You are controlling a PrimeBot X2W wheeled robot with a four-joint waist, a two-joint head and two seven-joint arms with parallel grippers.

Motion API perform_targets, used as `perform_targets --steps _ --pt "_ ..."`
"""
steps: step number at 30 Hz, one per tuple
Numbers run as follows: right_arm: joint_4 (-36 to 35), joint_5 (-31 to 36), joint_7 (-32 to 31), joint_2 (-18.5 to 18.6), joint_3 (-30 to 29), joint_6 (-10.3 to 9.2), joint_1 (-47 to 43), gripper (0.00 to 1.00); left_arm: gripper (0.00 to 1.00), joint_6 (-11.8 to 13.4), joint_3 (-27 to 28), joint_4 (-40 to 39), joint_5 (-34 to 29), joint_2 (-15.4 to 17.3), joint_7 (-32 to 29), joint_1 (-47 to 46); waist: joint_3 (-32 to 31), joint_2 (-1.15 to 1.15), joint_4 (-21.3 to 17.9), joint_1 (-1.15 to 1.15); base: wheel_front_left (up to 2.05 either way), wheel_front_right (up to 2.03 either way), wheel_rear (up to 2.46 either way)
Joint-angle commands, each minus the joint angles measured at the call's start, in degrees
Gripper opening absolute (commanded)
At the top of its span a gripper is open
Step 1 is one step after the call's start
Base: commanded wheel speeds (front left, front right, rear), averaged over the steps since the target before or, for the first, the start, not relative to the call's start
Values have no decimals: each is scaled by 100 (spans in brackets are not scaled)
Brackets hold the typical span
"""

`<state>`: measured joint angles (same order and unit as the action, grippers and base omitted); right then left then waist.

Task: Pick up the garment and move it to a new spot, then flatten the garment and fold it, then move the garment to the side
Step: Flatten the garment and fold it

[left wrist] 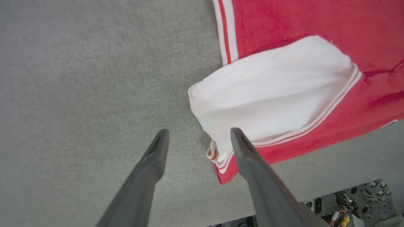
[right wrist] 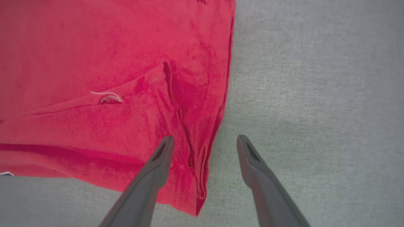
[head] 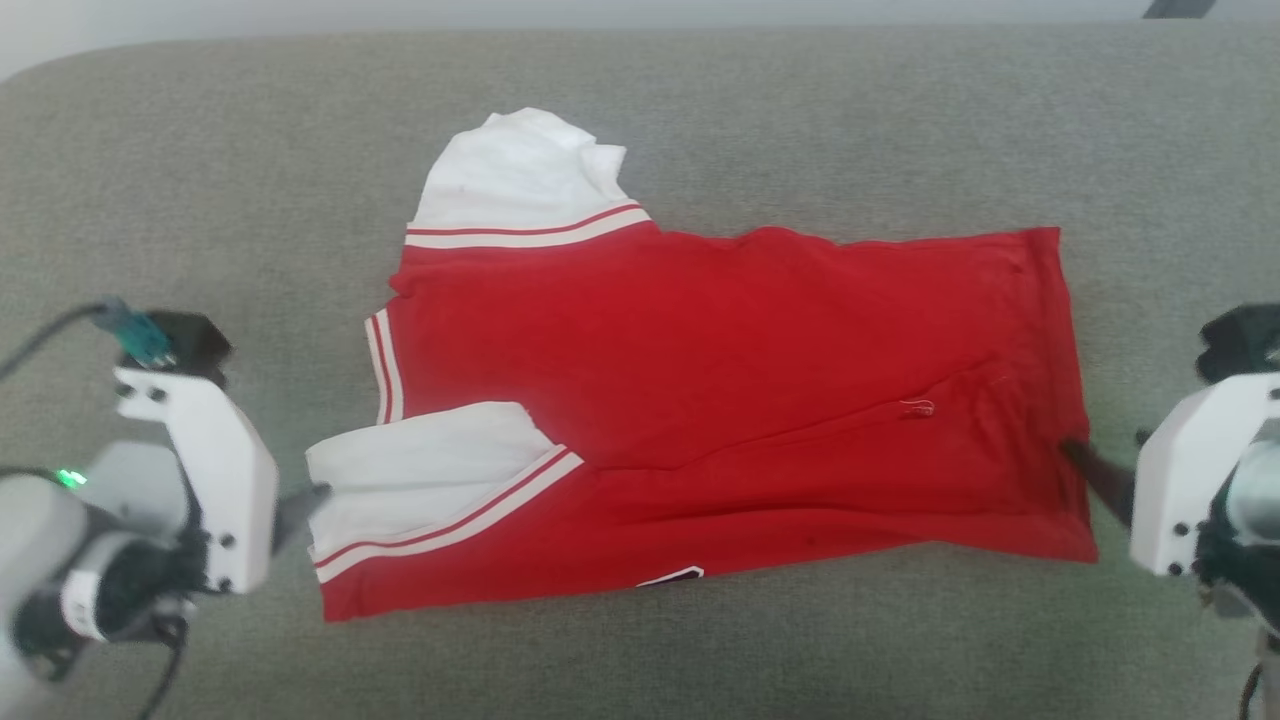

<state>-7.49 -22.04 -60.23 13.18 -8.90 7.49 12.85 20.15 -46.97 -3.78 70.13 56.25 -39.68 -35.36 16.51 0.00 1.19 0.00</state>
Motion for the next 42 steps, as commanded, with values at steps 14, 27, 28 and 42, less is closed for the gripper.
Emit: perform_targets --steps 14,27,28,42 --pt "-753 265 2461 -44 587 1 769 100 100 -700 343 603 -792 70 -70 -1710 317 0 -999 0 0 0 0" --pt "33 604 4666 -549 1369 1 1113 100 100 -1690 322 2818 -1187 -408 -66 -3002 960 0 -1919 0 0 0 0" --pt "85 574 4723 -582 1395 1 1117 100 100 -1744 316 2962 -1184 -465 -95 -3095 1002 0 -1951 0 0 0 0" --pt "459 312 4272 -645 1849 1 1470 100 51 -2140 -120 4843 -1326 -1113 -738 -3621 1466 0 -2138 0 0 0 0"
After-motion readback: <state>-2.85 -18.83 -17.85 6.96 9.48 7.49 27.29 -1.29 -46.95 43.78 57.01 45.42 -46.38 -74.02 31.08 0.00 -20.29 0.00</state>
